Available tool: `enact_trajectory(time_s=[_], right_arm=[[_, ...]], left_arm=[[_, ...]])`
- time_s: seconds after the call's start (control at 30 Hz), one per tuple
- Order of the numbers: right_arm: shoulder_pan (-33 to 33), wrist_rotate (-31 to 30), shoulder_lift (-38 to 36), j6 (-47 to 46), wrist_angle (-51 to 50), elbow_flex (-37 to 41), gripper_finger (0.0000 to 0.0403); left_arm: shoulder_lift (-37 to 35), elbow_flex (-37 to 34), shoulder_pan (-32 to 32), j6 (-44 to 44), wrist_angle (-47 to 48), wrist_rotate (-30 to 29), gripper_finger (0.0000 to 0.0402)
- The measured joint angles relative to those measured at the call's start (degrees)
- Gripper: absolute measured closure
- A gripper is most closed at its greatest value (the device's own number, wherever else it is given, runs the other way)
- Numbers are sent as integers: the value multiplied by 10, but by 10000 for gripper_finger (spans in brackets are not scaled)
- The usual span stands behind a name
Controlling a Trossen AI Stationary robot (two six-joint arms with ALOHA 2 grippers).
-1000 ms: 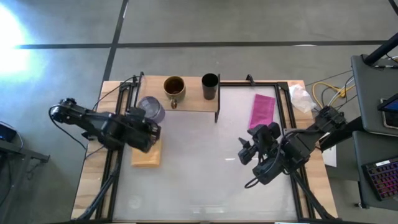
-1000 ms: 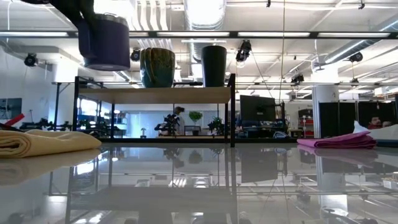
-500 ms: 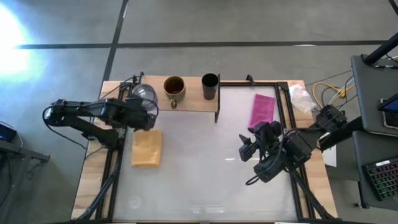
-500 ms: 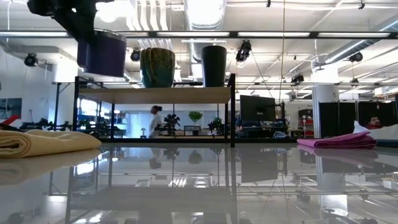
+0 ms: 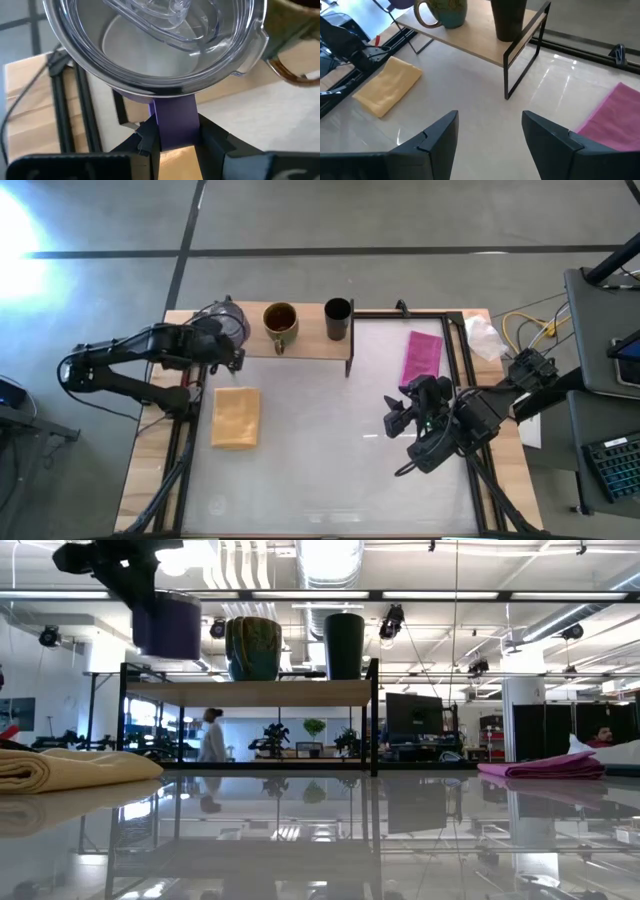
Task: Stack small to large cups/mugs on shelf
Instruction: Put the purple mug on the shelf
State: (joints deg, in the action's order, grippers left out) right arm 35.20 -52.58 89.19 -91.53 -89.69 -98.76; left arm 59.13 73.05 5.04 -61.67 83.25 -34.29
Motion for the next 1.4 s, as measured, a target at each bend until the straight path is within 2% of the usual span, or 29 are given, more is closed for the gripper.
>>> enact_trajectory(time_s=[0.17, 0.37, 0.8, 1.4], right_arm=[[0, 0, 0, 0, 2, 0, 191], [0, 5, 0, 0, 3, 0, 191], [0, 9, 1, 0, 1, 0, 191], [0, 9, 1, 2, -3, 0, 191]], left_arm=[[-5, -33, 38, 48, -46, 46, 331], [-2, -40, 74, 89, -79, 54, 331], [-1, -74, 143, 140, -134, 128, 331], [0, -89, 179, 161, -168, 131, 331]])
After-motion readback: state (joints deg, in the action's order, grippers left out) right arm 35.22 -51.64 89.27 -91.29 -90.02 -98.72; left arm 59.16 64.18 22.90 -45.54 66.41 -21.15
